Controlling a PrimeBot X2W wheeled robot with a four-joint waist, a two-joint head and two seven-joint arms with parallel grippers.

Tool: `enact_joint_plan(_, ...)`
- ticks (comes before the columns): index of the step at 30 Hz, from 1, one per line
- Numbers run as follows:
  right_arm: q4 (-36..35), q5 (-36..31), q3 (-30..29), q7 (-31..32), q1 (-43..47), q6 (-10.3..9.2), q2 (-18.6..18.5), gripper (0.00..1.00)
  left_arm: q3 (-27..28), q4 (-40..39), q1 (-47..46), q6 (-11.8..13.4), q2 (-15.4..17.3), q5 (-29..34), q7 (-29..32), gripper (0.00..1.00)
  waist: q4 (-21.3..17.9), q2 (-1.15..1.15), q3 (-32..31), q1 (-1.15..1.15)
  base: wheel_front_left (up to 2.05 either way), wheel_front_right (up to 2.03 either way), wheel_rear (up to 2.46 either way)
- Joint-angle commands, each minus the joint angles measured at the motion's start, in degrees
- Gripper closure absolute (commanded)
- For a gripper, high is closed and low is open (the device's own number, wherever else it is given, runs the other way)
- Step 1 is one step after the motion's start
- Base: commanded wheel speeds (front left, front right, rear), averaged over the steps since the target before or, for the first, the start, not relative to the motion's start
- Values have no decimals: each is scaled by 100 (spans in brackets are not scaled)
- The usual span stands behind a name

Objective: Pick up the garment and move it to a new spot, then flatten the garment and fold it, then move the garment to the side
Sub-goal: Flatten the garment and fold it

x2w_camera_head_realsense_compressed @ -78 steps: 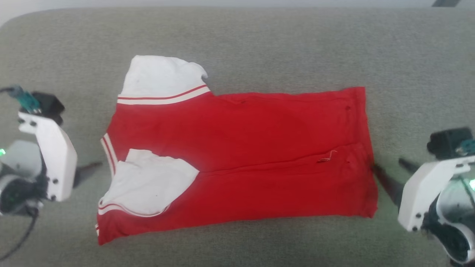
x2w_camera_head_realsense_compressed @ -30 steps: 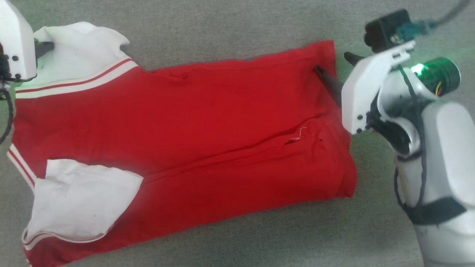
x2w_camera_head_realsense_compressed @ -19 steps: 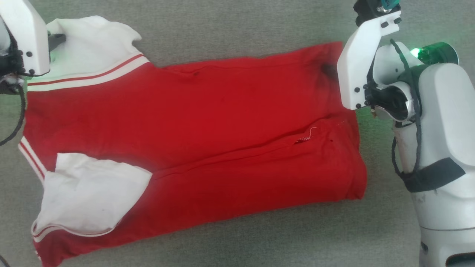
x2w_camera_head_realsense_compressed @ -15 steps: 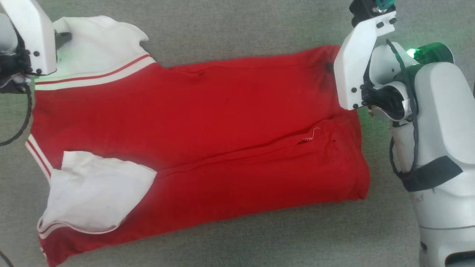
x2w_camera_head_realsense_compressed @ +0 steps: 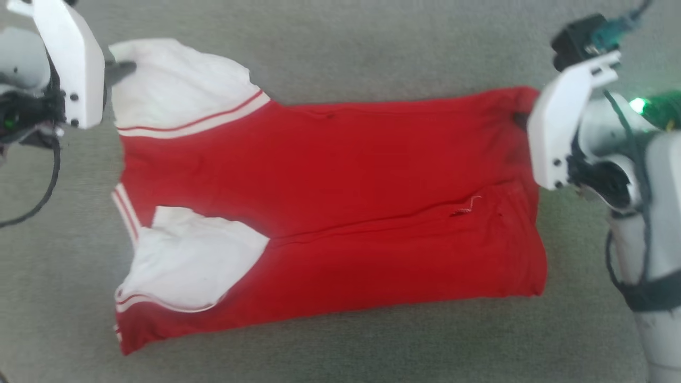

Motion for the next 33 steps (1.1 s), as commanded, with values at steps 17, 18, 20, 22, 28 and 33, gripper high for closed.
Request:
enact_joint_plan(17, -1791, 329, -922, 981, 2310, 1, -160, 100, -383, -3634, 1618, 1798, 1357, -397, 362, 100, 522, 0, -531, 0, 0, 0, 0)
enact_joint_plan(18, -1788, 309, -937, 1000, 2376, 1, -130, 100, -398, -3709, 1730, 1847, 1365, -451, 326, 100, 519, 0, -529, 0, 0, 0, 0)
enact_joint_plan(20, -1667, 337, -948, 1005, 2490, 1, -20, 100, -445, -3723, 1926, 1906, 1335, -454, 276, 100, 514, 0, -545, 0, 0, 0, 0)
enact_joint_plan(22, -1531, 325, -910, 919, 2533, 1, 15, 100, -472, -3605, 2129, 1910, 1223, -545, 219, 100, 502, 0, -570, 0, 0, 0, 0)
enact_joint_plan(28, -1048, 287, -788, 586, 2430, 1, -19, 0, -446, -2939, 2468, 1721, 945, -748, -4, 35, 468, 0, -752, 0, 0, 0, 0)
enact_joint_plan(33, -900, 385, -772, 433, 2450, 2, -109, 0, -362, -2687, 2497, 1619, 869, -786, -202, 0, 495, 0, -953, 0, 0, 0, 0)
